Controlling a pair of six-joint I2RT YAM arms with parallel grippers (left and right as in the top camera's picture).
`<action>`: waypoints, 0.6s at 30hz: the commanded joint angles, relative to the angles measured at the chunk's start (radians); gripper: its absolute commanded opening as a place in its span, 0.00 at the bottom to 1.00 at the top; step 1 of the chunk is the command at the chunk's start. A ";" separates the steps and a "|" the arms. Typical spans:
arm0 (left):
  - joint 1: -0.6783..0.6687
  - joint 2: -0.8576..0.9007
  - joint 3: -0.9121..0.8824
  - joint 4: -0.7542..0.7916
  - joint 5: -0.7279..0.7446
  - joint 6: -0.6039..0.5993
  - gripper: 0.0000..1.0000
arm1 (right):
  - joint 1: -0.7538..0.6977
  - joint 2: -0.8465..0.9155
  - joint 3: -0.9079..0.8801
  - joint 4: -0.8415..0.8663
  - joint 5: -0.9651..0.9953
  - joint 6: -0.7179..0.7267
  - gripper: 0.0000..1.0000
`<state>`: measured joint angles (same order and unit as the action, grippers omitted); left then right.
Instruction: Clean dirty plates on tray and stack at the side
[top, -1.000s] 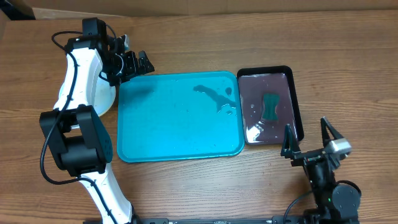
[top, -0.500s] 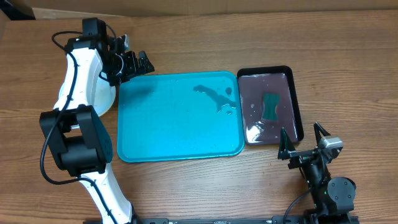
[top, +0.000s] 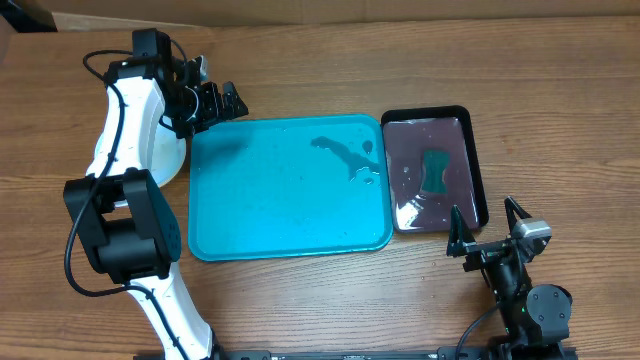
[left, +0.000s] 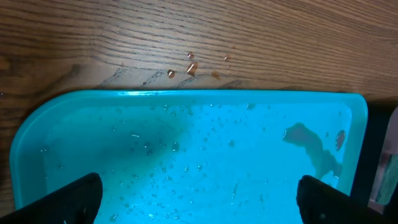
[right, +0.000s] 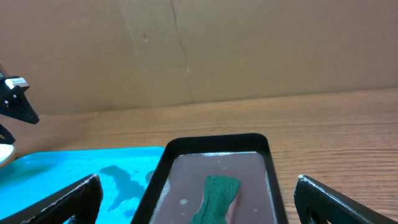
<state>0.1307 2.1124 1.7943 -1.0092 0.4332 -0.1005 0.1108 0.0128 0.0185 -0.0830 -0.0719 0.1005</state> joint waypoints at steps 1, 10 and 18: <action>-0.003 0.001 0.022 0.000 0.001 0.018 1.00 | -0.008 -0.010 -0.011 0.004 0.002 0.003 1.00; -0.006 0.002 0.022 -0.002 -0.005 0.019 1.00 | -0.008 -0.010 -0.011 0.004 0.002 0.003 1.00; -0.048 -0.182 0.021 -0.007 -0.131 0.019 1.00 | -0.008 -0.010 -0.011 0.004 0.002 0.003 1.00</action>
<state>0.1139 2.0758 1.7939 -1.0168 0.3714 -0.1001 0.1108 0.0128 0.0185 -0.0834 -0.0719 0.1009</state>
